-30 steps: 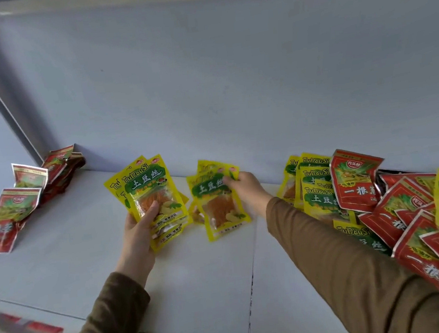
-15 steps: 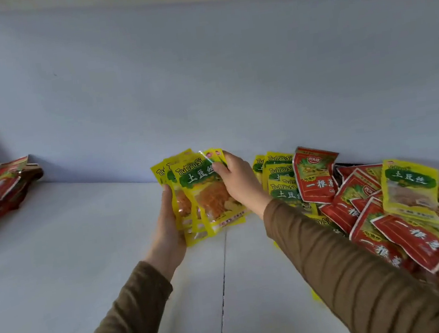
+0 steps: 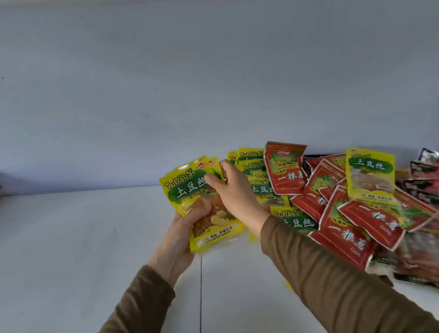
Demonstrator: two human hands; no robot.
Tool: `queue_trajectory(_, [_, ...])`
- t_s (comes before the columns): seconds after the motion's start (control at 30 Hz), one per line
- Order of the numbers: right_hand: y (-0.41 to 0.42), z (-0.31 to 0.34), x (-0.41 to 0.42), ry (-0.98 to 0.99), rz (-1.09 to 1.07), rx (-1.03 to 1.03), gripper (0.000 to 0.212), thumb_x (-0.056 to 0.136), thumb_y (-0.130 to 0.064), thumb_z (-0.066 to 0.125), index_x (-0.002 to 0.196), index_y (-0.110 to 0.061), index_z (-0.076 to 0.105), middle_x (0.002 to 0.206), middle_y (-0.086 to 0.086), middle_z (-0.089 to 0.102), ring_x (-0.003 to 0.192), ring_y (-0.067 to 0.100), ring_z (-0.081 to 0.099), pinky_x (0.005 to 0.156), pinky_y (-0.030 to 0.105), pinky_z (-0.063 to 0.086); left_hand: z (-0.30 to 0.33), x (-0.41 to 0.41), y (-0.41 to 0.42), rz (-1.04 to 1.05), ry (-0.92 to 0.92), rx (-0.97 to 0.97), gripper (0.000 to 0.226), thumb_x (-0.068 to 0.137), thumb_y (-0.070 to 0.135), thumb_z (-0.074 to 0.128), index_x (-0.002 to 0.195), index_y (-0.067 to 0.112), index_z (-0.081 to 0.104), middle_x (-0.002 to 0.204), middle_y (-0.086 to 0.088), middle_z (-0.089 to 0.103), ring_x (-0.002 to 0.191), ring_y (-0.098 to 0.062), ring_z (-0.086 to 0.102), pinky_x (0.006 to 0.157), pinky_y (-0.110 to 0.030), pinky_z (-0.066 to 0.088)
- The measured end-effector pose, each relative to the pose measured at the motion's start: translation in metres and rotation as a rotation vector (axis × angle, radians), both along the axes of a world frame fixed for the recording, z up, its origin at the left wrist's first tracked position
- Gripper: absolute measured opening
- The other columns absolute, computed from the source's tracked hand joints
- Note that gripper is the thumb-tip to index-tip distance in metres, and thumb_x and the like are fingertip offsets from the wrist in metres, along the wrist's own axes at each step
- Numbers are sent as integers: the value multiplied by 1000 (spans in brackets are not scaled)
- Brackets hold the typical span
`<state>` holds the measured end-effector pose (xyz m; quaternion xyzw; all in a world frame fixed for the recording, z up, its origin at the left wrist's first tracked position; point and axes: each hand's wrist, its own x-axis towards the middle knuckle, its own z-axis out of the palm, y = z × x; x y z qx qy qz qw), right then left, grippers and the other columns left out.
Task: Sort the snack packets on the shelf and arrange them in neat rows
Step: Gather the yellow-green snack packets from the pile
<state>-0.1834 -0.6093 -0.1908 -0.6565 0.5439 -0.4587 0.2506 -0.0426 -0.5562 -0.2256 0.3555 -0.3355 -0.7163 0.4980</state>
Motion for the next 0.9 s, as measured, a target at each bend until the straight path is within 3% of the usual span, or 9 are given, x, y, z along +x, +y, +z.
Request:
queue_trajectory(0.1, [-6, -1, -25, -21, -52, -40, 22, 103, -34, 54, 114, -16, 61, 101, -6, 67, 92, 10, 64, 78, 31, 51, -4, -1, -4, 22, 12, 9, 57, 86, 18, 70, 139, 1, 57, 117, -24, 71, 88, -32, 75, 73, -42, 63])
queue_trajectory(0.2, [-19, -6, -59, 200, -110, 21, 27, 105, -21, 52, 130, -13, 58, 129, 2, 64, 117, 17, 61, 94, 28, 48, -7, 2, -7, 41, -1, 1, 60, 86, 20, 70, 142, 5, 54, 131, -28, 65, 100, -38, 70, 84, -50, 62])
queue_trajectory(0.3, [-26, -19, -85, 504, -33, 208, 57, 101, -25, 61, 152, -12, 39, 154, 8, 44, 142, 26, 40, 114, 38, 35, -9, 5, -9, 47, -1, 15, 60, 87, 20, 70, 144, 8, 53, 134, -28, 63, 104, -40, 69, 87, -53, 61])
queue_trajectory(0.4, [-28, -27, -102, 564, 58, 356, 90, 91, -49, 69, 160, -16, 21, 165, 8, 25, 152, 29, 18, 121, 43, 20, -13, 5, -10, 40, -7, 10, 58, 89, 21, 70, 143, 10, 54, 133, -26, 65, 104, -39, 71, 84, -52, 61])
queue_trajectory(0.47, [-31, -30, -108, 617, 98, 380, 99, 83, -59, 71, 160, -18, 23, 166, 6, 22, 153, 29, 11, 122, 46, 16, -14, 5, -10, 35, -12, 5, 59, 88, 22, 73, 143, 11, 54, 132, -25, 66, 106, -40, 71, 84, -51, 61])
queue_trajectory(0.6, [-34, -33, -110, 663, 69, 266, 79, 79, -58, 75, 145, -23, 50, 149, 4, 45, 144, 28, 29, 115, 43, 27, -13, 5, -10, 63, -28, 26, 72, 78, 25, 82, 143, 13, 54, 130, -24, 68, 105, -39, 73, 81, -50, 61])
queue_trajectory(0.7, [-33, -33, -111, 701, 81, 213, 77, 82, -56, 73, 146, -21, 48, 143, 3, 49, 139, 26, 35, 113, 41, 32, -14, 7, -12, 90, -29, 40, 62, 84, 20, 77, 142, 14, 55, 128, -24, 69, 101, -38, 74, 76, -48, 62])
queue_trajectory(0.8, [-28, -33, -108, 710, 53, 190, 92, 78, -74, 63, 146, -16, 45, 142, 4, 45, 138, 28, 34, 113, 42, 32, -15, 8, -12, 119, -26, 55, 61, 84, 18, 74, 142, 14, 55, 125, -23, 70, 97, -37, 76, 73, -46, 62])
queue_trajectory(0.9, [-23, -40, -97, 887, -67, 90, 92, 76, -79, 61, 133, -8, 49, 132, 8, 51, 125, 28, 43, 106, 39, 39, -14, 6, -11, 134, -28, 59, 62, 83, 17, 74, 142, 13, 54, 125, -23, 70, 95, -36, 76, 71, -45, 62])
